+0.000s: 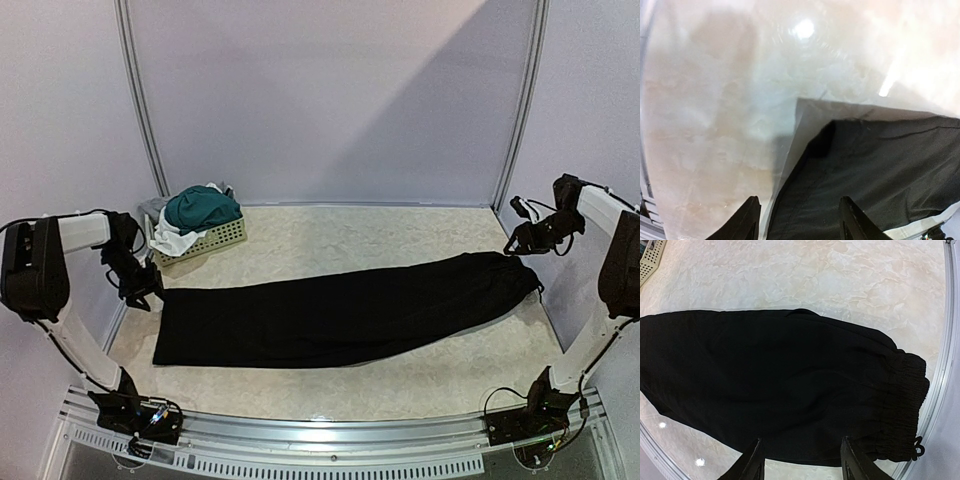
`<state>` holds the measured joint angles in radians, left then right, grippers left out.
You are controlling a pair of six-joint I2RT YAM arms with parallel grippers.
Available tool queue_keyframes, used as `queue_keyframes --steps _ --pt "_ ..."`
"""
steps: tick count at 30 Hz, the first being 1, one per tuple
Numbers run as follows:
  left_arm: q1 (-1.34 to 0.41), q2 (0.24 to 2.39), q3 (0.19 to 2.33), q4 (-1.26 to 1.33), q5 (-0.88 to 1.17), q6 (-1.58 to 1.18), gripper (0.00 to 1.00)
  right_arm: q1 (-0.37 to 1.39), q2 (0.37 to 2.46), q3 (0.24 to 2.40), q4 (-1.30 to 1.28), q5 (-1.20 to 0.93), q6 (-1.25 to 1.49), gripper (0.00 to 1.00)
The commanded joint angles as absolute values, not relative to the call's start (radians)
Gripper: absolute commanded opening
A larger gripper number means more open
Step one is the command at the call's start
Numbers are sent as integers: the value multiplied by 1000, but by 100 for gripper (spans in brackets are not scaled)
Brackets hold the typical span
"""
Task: Fold and stack the mixed laundry pile
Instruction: Pick up the rectangle-folded trousers from the corner of the board.
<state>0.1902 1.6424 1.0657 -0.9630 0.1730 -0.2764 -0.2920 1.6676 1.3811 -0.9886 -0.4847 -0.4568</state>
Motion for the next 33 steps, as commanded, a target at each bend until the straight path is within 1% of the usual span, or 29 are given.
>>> queue_keyframes --steps 1,3,8,11,15,19,20,22,23,24,27,33 --pt "190 1764 1054 -979 208 -237 54 -282 1647 1405 -1010 -518 -455 52" --pt "193 1778 1034 -951 212 -236 54 -281 1641 1405 -1013 -521 -461 52" --pt "193 1782 1007 -918 354 -239 57 -281 1628 1419 -1029 -535 -475 52" --pt "187 1838 1009 -919 388 -231 55 -280 1622 1426 -1034 -548 -481 52" --pt "181 1896 1015 -933 380 -230 45 -275 1614 1421 -1034 -553 -489 52" --pt "181 1825 1026 -952 299 -237 30 -273 1611 1407 -1026 -562 -494 52" --pt "179 1797 1035 -964 264 -241 24 -273 1611 1406 -1022 -565 -493 52" --pt "177 1754 1062 -1008 200 -257 7 -268 1614 1404 -1016 -572 -487 52" --pt "172 1739 1071 -1026 191 -250 2 -266 1614 1404 -1012 -574 -483 52" --pt "165 1720 1085 -1041 185 -240 0 -260 1614 1402 -1009 -576 -477 51" --pt "132 1671 1107 -1077 169 -231 0 -244 1612 1398 -1001 -578 -463 51" --pt "51 1605 1138 -1125 199 -257 0 -211 1605 1393 -988 -562 -443 51"
